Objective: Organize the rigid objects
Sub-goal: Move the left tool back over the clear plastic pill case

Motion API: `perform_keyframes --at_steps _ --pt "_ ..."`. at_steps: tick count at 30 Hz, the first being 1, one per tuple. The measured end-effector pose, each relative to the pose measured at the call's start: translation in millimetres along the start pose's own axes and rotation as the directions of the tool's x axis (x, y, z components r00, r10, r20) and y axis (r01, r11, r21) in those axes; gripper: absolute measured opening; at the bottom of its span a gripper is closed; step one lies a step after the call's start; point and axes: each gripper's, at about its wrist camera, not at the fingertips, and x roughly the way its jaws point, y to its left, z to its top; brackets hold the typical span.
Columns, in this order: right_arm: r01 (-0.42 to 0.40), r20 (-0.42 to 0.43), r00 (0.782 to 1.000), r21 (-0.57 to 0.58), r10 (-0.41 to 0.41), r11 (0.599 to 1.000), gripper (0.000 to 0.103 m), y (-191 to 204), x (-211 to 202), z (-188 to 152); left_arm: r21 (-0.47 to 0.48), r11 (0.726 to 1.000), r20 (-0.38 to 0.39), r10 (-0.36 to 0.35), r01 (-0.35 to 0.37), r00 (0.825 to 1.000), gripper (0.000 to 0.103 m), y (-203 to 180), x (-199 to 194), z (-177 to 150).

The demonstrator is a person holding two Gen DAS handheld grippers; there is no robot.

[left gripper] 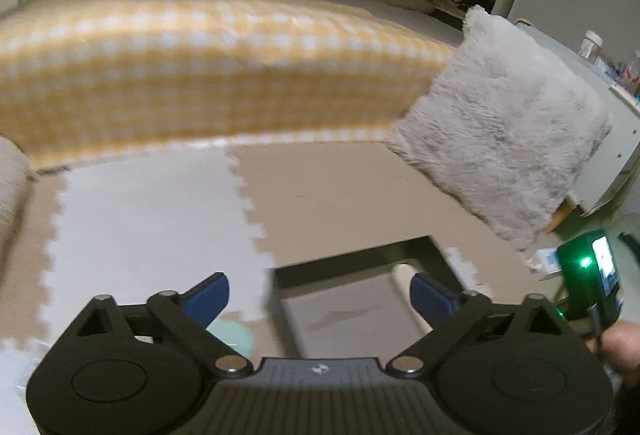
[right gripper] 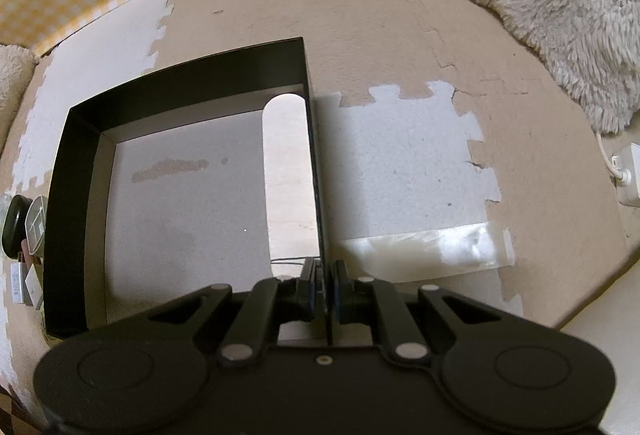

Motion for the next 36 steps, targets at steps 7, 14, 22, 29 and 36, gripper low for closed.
perform_keyframes --at_steps 7,14,22,29,36 --pt "-0.005 -0.001 1.000 0.008 0.005 1.000 0.009 -1.8 0.1 0.4 0.047 0.990 0.043 0.127 -0.129 0.991 0.103 39.3 -22.9 -6.3" --pt "-0.013 0.002 1.000 0.018 0.013 1.000 0.009 -4.1 -0.1 -0.5 0.090 0.977 0.047 0.190 -0.194 0.981 0.103 97.7 -29.0 -23.2" --pt "0.002 0.004 1.000 0.003 -0.002 1.000 0.009 -0.4 -0.3 0.2 0.168 0.960 -0.027 0.233 -0.226 0.972 0.103 161.3 -23.8 -44.9" --pt "0.009 0.007 1.000 -0.006 -0.009 1.000 0.009 1.0 -0.2 1.3 0.224 0.956 -0.175 0.232 -0.191 0.957 0.103 206.5 -11.1 -73.1" --pt "0.017 0.007 1.000 -0.017 -0.017 1.000 0.009 2.9 -0.7 1.2 0.313 0.943 -0.305 0.216 -0.116 0.927 0.103 218.6 6.4 -97.8"
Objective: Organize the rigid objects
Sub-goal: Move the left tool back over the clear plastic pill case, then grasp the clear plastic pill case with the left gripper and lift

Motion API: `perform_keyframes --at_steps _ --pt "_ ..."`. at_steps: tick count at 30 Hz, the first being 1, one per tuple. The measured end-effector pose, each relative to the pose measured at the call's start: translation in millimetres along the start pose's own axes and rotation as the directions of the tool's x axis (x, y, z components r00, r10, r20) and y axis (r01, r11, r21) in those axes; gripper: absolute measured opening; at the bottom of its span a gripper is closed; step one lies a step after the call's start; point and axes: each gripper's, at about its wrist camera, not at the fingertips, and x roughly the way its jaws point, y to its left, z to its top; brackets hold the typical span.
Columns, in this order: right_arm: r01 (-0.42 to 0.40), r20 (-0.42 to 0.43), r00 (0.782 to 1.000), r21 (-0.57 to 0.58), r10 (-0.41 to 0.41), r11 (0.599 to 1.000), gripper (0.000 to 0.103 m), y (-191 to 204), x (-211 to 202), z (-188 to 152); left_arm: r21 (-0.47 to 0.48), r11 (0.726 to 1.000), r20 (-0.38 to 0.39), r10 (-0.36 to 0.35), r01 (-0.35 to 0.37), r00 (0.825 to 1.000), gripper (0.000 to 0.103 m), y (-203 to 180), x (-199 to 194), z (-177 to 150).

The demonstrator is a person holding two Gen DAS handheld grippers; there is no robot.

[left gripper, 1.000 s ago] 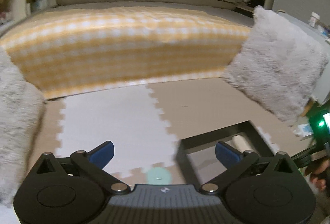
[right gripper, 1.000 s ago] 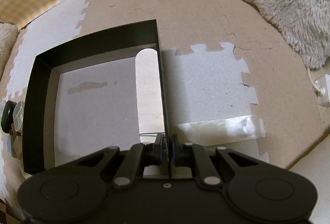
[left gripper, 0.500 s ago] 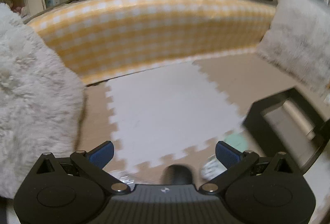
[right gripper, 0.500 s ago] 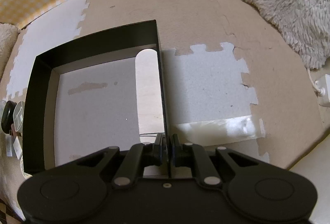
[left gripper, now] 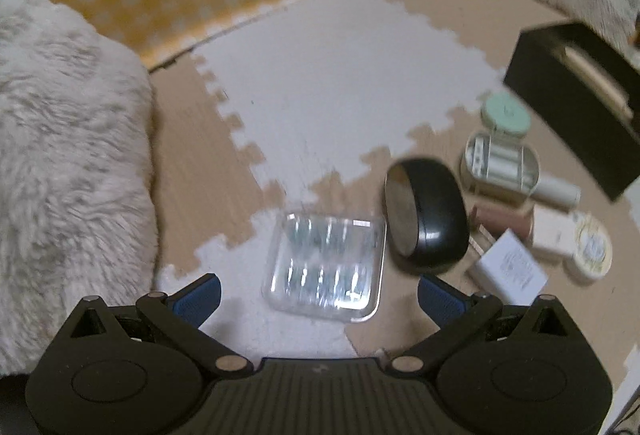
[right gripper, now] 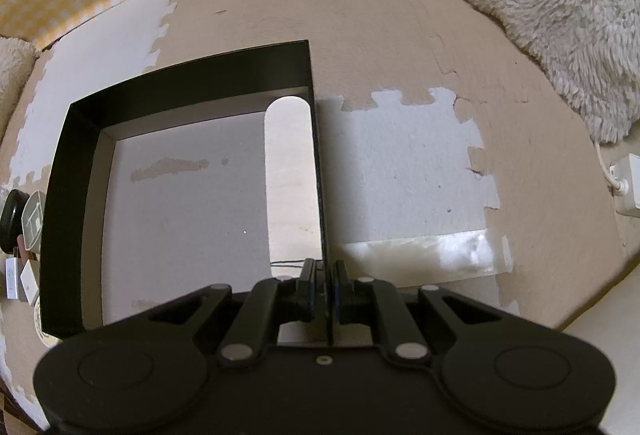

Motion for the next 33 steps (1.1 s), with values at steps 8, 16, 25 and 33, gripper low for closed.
perform_keyframes --at_steps 8,16,25,33 --pt "0.005 0.001 1.000 -0.006 -0.005 1.000 0.009 1.6 -0.3 0.3 0.037 0.999 -0.040 0.014 -0.012 0.999 0.095 -1.2 23.4 9.0" --pt "0.015 0.002 1.000 -0.018 -0.015 1.000 0.009 3.6 -0.5 -0.1 0.019 0.998 -0.018 0.060 -0.059 0.998 0.084 5.5 31.6 15.3" --pt "0.020 0.002 1.000 -0.022 -0.020 1.000 0.010 4.5 -0.2 0.0 -0.115 0.993 -0.032 0.029 -0.032 0.999 0.083 15.7 39.8 20.9" --pt "0.018 0.002 1.000 -0.021 -0.018 1.000 0.009 4.9 -0.1 0.0 -0.111 0.993 -0.046 0.041 -0.046 0.998 0.075 9.6 38.2 27.4"
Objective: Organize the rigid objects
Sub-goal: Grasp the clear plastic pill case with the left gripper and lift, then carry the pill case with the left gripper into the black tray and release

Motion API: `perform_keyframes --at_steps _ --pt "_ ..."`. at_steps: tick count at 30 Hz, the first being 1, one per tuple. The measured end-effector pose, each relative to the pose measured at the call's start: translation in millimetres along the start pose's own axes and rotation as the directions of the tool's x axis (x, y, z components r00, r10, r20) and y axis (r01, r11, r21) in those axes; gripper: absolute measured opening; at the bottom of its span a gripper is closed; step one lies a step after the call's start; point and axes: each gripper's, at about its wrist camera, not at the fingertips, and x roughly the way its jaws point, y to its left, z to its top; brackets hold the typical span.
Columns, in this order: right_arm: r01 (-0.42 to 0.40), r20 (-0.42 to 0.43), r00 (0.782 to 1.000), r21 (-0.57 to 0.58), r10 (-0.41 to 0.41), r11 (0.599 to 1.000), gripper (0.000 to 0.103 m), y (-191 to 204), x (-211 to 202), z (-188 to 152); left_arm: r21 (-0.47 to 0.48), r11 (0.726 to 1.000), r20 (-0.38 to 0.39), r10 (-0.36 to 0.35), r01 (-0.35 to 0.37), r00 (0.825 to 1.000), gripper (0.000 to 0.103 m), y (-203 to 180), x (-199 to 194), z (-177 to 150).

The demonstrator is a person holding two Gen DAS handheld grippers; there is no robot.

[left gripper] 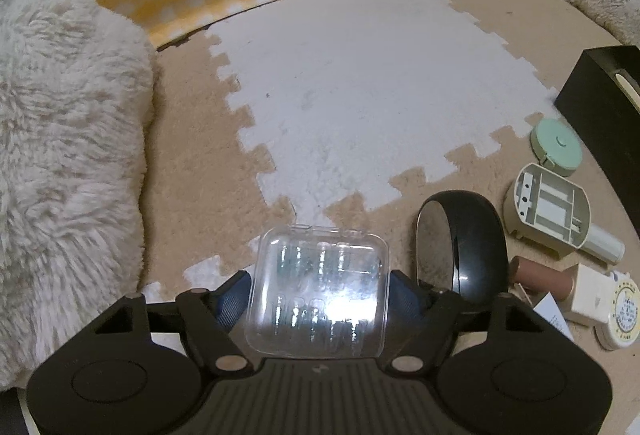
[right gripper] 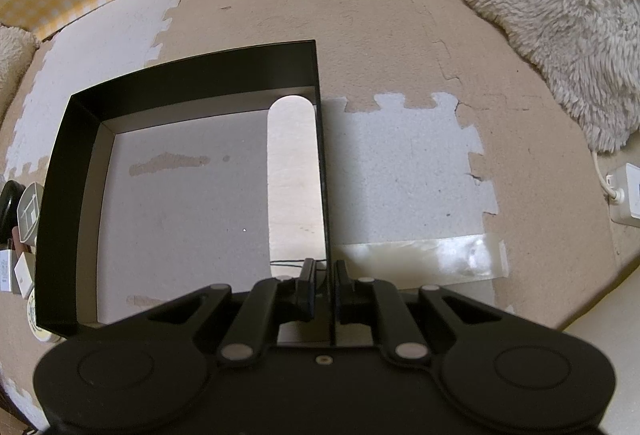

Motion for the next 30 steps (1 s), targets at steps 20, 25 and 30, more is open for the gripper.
perform_keyframes --at_steps 20,25,30 --pt "0.000 0.000 1.000 0.001 0.000 1.000 0.009 0.0 0.1 -0.1 -0.286 0.956 0.175 -0.018 0.068 0.984 0.074 1.4 -52.4 18.9" --pt "-0.004 0.001 1.000 0.002 0.004 1.000 0.009 -1.1 0.2 0.0 -0.332 0.923 0.246 -0.112 0.193 0.963 0.074 -32.3 -66.4 30.8" --pt "-0.001 0.002 1.000 -0.005 0.001 1.000 0.009 -0.8 0.1 -0.2 -0.355 0.886 0.270 -0.206 0.297 0.940 0.074 -75.1 -80.8 45.9"
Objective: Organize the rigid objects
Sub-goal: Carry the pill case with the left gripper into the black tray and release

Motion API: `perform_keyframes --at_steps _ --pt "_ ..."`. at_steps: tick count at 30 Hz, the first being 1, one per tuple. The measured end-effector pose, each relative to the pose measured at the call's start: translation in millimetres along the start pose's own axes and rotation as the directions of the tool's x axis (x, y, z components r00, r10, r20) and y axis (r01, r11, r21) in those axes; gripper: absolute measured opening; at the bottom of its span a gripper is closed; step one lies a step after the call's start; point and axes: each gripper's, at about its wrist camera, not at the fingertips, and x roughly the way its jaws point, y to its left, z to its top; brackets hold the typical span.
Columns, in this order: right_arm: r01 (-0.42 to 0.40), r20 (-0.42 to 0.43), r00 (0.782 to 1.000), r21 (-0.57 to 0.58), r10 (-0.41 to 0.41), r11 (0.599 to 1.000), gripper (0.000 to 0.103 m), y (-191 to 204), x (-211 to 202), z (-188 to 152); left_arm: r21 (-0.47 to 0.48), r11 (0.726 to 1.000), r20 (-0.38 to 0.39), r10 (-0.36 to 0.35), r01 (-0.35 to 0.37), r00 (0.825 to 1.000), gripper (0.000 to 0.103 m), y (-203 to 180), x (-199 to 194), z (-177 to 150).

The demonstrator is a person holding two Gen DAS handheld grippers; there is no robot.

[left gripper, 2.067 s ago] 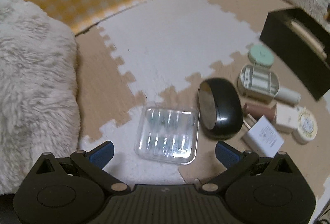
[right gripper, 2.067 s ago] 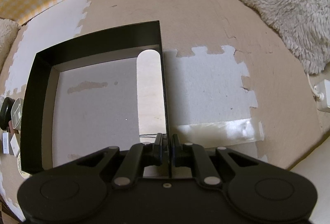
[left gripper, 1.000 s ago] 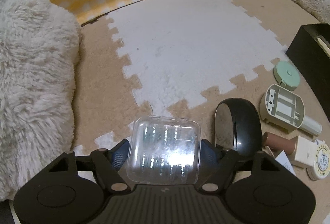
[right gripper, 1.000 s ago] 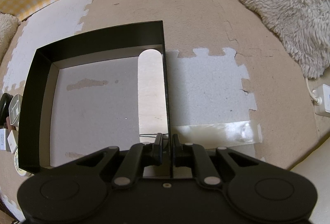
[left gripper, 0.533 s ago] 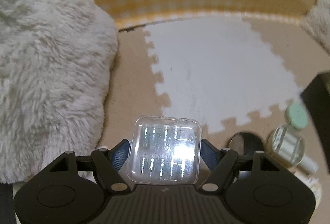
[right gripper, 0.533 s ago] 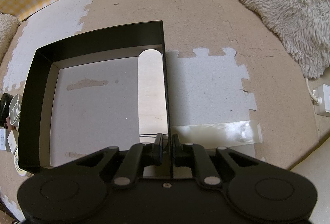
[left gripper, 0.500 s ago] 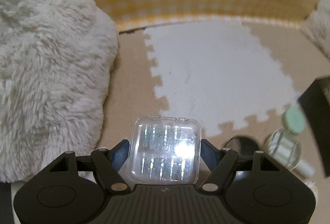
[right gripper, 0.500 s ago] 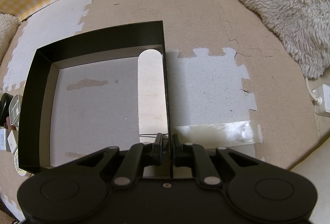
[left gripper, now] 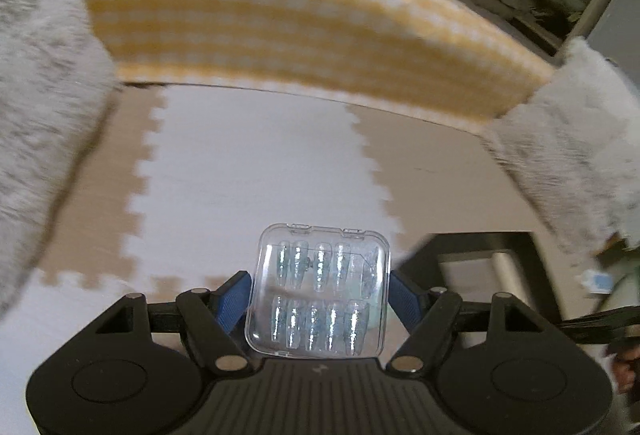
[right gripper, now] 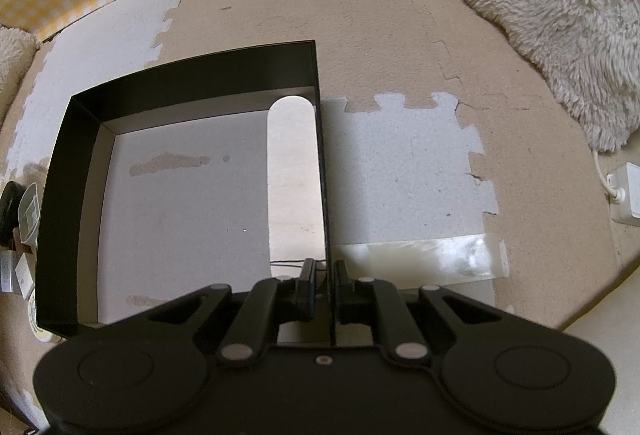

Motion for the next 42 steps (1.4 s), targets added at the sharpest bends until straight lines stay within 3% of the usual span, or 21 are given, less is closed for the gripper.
perform_keyframes --at_steps 8,17,32,42 --pt "0.007 0.002 1.000 -0.017 -0.007 1.000 0.009 1.8 -0.2 -0.3 -0.086 0.990 -0.003 -0.117 0.116 0.993 0.074 -73.4 14.0 -0.8" --pt "0.005 0.003 1.000 -0.018 -0.005 1.000 0.009 1.7 -0.5 -0.6 -0.179 0.975 -0.069 -0.146 0.131 0.987 0.074 -142.3 69.7 -17.4" --pt "-0.002 0.004 1.000 -0.018 0.002 1.000 0.009 0.5 -0.7 0.3 -0.273 0.961 -0.100 0.002 -0.030 0.995 0.075 -172.3 153.5 -26.6" --pt "-0.008 0.005 1.000 -0.016 0.008 1.000 0.009 -0.3 -0.6 -0.4 -0.300 0.954 -0.084 -0.014 -0.012 0.996 0.078 -172.8 164.2 -28.0"
